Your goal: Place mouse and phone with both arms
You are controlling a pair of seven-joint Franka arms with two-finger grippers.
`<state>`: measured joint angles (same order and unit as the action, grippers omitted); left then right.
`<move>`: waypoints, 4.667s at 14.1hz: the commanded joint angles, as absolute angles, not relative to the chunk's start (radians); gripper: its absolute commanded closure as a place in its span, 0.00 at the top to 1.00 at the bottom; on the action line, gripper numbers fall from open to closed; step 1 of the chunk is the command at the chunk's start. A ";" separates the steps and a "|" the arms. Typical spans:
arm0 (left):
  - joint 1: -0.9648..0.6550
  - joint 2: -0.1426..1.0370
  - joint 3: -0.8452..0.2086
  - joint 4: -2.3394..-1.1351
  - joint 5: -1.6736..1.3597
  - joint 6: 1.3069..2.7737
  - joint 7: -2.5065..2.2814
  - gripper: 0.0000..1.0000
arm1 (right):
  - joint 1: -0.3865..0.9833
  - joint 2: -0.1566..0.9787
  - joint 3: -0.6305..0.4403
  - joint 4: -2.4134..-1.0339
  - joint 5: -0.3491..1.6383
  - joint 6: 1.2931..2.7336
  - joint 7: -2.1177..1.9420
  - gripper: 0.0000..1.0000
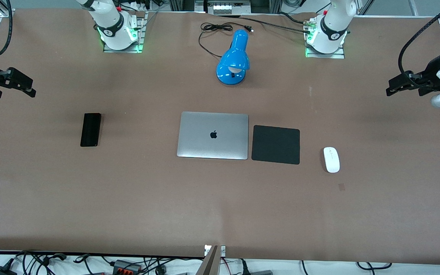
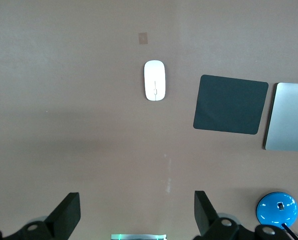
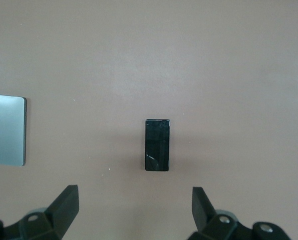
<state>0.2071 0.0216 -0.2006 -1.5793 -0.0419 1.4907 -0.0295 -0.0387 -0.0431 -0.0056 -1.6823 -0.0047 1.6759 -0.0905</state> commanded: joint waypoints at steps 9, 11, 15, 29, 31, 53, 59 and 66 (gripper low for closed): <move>0.213 0.130 -0.195 -1.519 -0.028 1.479 -0.006 1.00 | -0.032 -0.020 -0.003 -1.695 -0.002 1.667 -0.093 1.00; 0.216 0.252 -0.190 -1.441 -0.029 1.480 -0.005 1.00 | -0.034 0.008 -0.002 -1.698 -0.002 1.646 -0.095 1.00; 0.210 0.461 -0.193 -1.437 0.001 1.717 -0.003 1.00 | -0.044 0.083 -0.003 -1.721 -0.002 1.675 -0.086 1.00; 0.141 0.652 -0.192 -1.609 0.083 2.133 -0.032 1.00 | -0.051 0.419 -0.006 -1.960 -0.106 2.198 -0.051 1.00; 0.123 0.652 -0.190 -1.650 0.084 2.189 -0.051 1.00 | -0.052 0.443 -0.006 -1.960 -0.103 2.203 -0.034 1.00; 0.112 0.670 -0.201 -1.779 0.224 2.321 -0.161 0.98 | -0.083 0.525 -0.005 -1.991 -0.026 2.218 -0.026 1.00; 0.110 0.667 -0.202 -1.778 0.224 2.313 -0.163 0.68 | -0.083 0.502 -0.005 -2.034 -0.026 2.224 -0.026 1.00; 0.100 0.635 -0.234 -1.734 0.212 2.215 -0.190 0.55 | -0.083 0.485 -0.006 -2.114 -0.026 2.333 -0.026 1.00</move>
<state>0.1032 0.6677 -0.2059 -1.7472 0.1969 2.2822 -0.1517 -0.0814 0.5278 -0.0102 -2.0368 -0.0401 2.2736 -0.0363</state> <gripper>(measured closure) 0.366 0.000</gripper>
